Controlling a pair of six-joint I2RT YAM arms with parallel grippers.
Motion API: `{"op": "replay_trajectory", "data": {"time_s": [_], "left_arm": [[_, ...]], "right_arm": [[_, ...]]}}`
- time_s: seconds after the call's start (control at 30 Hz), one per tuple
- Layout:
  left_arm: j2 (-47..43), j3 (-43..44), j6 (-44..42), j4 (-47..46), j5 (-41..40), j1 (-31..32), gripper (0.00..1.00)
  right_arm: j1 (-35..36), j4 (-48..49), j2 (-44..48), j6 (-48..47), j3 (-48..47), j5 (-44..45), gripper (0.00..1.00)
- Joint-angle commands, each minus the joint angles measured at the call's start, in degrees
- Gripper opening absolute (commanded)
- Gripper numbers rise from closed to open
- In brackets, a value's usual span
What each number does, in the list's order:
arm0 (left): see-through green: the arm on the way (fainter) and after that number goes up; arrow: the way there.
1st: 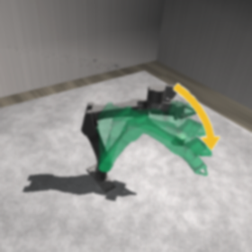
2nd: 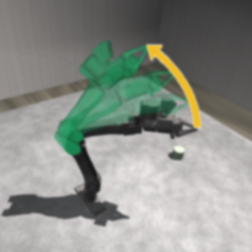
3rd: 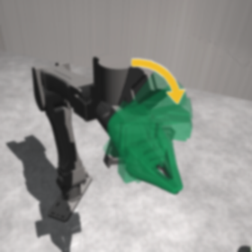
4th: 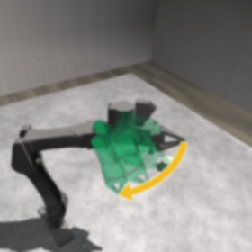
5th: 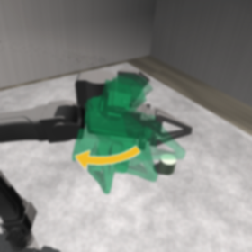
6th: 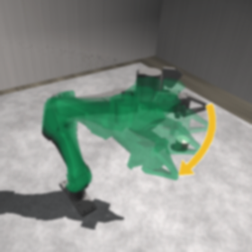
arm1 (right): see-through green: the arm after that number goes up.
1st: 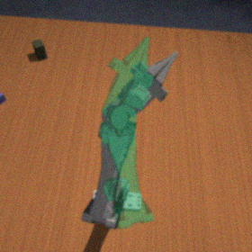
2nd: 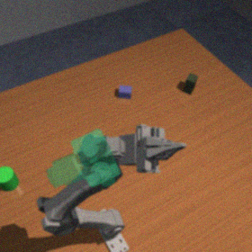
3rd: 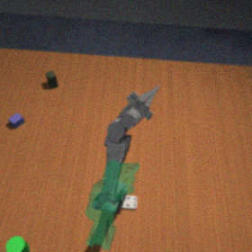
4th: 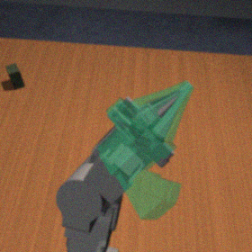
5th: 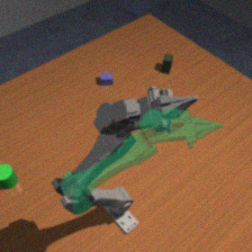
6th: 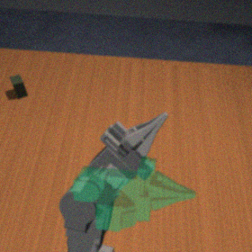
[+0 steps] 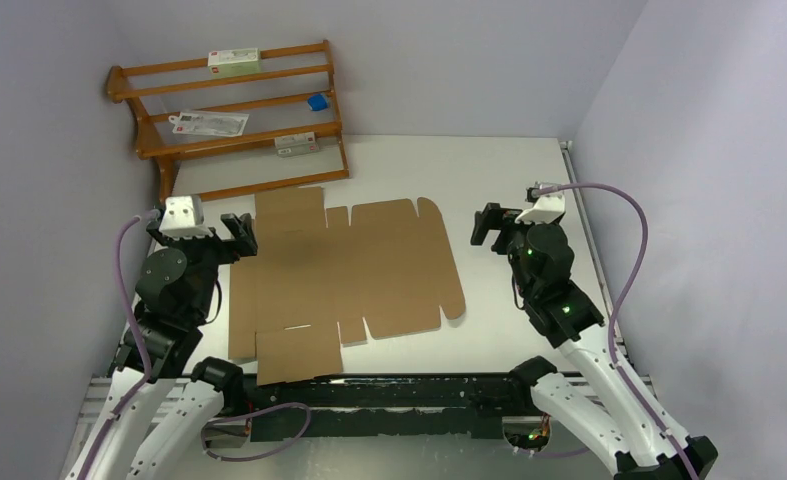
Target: Fold the paper box
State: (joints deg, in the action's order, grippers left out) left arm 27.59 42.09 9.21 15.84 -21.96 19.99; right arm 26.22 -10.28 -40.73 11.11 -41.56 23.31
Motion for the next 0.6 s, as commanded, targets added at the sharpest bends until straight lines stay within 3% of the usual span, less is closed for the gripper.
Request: {"op": "replay_trajectory", "data": {"time_s": [0.0, 0.33, 0.57], "left_arm": [[0.2, 0.8, -0.3, -0.5, 0.1, 0.2, 0.98], [1.3, 0.8, -0.1, -0.3, 1.3, 0.2, 0.98], [4.4, 1.8, 1.9, 1.8, 2.4, 0.2, 0.98]], "right_arm": [[-0.1, 1.7, 1.6, -0.6, -1.0, -0.1, 1.0], [-0.2, 1.2, 0.3, -0.2, -1.0, -0.7, 1.0], [-0.1, 1.7, -3.5, 0.1, -0.5, -6.5, 1.0]]}}
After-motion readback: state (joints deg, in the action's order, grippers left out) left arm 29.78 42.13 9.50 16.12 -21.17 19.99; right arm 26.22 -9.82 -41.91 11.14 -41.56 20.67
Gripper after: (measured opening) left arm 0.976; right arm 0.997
